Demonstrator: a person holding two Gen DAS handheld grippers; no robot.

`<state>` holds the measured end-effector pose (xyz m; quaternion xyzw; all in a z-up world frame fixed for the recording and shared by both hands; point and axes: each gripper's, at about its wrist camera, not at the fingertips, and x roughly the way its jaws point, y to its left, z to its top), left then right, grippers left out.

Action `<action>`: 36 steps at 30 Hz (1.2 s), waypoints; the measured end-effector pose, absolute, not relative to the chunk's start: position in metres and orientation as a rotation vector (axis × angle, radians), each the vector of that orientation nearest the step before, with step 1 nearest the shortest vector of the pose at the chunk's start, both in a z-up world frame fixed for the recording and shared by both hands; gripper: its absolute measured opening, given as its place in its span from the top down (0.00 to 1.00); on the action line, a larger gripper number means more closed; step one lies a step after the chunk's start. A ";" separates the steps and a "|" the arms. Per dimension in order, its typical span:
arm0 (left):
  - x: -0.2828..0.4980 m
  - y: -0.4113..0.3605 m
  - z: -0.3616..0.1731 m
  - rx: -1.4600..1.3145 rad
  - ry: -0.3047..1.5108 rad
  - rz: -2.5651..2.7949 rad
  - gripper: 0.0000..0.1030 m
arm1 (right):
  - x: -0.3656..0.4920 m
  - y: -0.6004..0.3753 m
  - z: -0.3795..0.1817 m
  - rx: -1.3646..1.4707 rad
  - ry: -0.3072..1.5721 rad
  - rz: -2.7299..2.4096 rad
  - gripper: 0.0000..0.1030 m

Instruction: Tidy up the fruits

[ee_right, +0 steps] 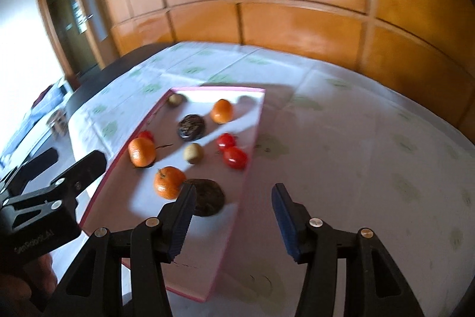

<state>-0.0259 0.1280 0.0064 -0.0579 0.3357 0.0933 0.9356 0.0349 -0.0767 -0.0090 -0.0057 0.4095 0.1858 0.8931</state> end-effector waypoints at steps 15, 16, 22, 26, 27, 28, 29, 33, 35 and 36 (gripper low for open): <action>-0.043 0.096 0.006 -0.060 0.663 0.159 0.00 | 0.011 -0.103 -0.018 0.003 0.831 0.249 0.48; -0.043 0.097 0.006 -0.063 0.658 0.156 0.00 | 0.010 -0.102 -0.018 -0.003 0.830 0.252 0.48; -0.043 0.102 0.005 -0.077 0.658 0.165 0.00 | 0.007 -0.096 -0.017 -0.018 0.824 0.260 0.48; -0.045 0.104 0.005 -0.081 0.649 0.173 0.00 | 0.005 -0.094 -0.016 -0.024 0.817 0.262 0.48; -0.045 0.104 0.005 -0.081 0.647 0.179 0.00 | 0.005 -0.094 -0.015 -0.024 0.816 0.263 0.48; -0.045 0.104 0.005 -0.082 0.647 0.180 0.00 | 0.004 -0.094 -0.015 -0.024 0.813 0.263 0.48; -0.044 0.105 0.005 -0.083 0.648 0.180 0.00 | 0.004 -0.094 -0.015 -0.024 0.812 0.263 0.48; -0.044 0.105 0.006 -0.089 0.647 0.183 0.00 | 0.004 -0.093 -0.015 -0.025 0.811 0.266 0.48; -0.045 0.105 0.006 -0.090 0.646 0.182 0.00 | 0.004 -0.093 -0.015 -0.025 0.810 0.266 0.48; -0.045 0.105 0.006 -0.090 0.646 0.182 0.00 | 0.004 -0.093 -0.015 -0.026 0.809 0.266 0.48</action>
